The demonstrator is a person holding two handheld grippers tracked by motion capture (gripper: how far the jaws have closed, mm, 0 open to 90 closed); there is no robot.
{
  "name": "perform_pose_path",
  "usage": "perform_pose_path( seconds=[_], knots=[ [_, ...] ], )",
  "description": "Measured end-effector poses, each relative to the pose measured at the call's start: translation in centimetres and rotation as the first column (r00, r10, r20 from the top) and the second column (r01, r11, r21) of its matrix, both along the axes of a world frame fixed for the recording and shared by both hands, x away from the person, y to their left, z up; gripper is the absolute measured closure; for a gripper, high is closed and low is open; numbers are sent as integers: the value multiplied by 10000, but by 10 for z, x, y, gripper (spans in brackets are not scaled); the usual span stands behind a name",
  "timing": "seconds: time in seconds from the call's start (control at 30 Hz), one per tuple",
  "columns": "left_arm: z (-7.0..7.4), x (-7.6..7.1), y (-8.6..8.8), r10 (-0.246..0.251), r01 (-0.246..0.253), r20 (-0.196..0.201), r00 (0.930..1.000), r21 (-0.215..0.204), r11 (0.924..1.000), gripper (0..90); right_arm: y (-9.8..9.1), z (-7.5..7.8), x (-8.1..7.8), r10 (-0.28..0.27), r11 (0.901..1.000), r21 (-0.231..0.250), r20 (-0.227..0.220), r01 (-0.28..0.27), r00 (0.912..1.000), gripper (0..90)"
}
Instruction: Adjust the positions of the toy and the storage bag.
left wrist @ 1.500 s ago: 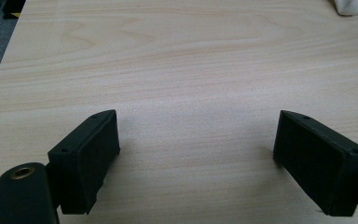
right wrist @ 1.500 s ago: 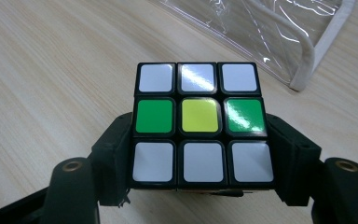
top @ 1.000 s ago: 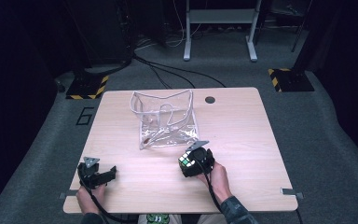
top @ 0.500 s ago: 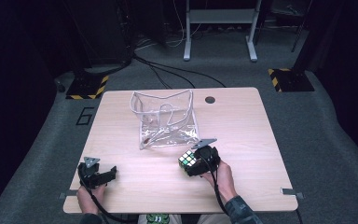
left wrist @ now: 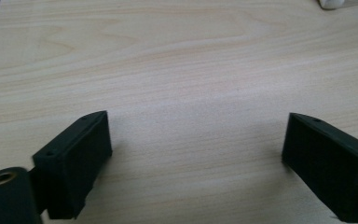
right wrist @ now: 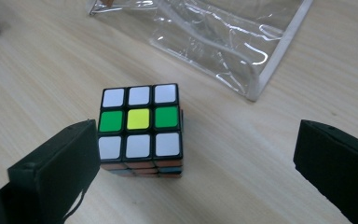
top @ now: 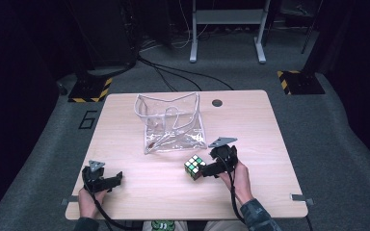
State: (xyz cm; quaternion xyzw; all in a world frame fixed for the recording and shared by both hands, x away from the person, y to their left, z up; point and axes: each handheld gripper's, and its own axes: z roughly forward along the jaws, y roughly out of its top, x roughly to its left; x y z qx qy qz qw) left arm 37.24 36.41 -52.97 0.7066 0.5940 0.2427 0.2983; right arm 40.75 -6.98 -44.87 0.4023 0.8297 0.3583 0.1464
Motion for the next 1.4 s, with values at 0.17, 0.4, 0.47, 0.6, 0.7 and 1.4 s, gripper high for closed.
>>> perform_pose_path(
  seconds=[0.17,0.4,0.47,0.6,0.7,1.4],
  knots=[
    [8,6,-2,-404,400,-130,9991,-309,9987,0,-6,8,3,-254,9994,-201,671,268,9974,0],
    [33,18,-5,-1082,1048,-443,9931,-730,9918,0,-17,21,13,-456,9985,314,606,437,9971,0],
    [41,23,-7,-1251,1207,-429,9912,-930,9883,0,-19,25,17,-471,9984,352,562,452,9973,0],
    [57,33,-8,-1498,1436,-401,9879,-1288,9812,0,-20,32,28,-427,9978,491,-439,448,9981,0],
    [66,41,-10,-1823,1736,-473,9821,-1481,9736,0,-18,35,34,-461,9977,473,-623,491,9970,0],
    [121,93,-26,-2565,2409,-524,9651,-2053,9486,2,-6,53,75,133,9990,427,-813,-98,9966,0]
  ],
)
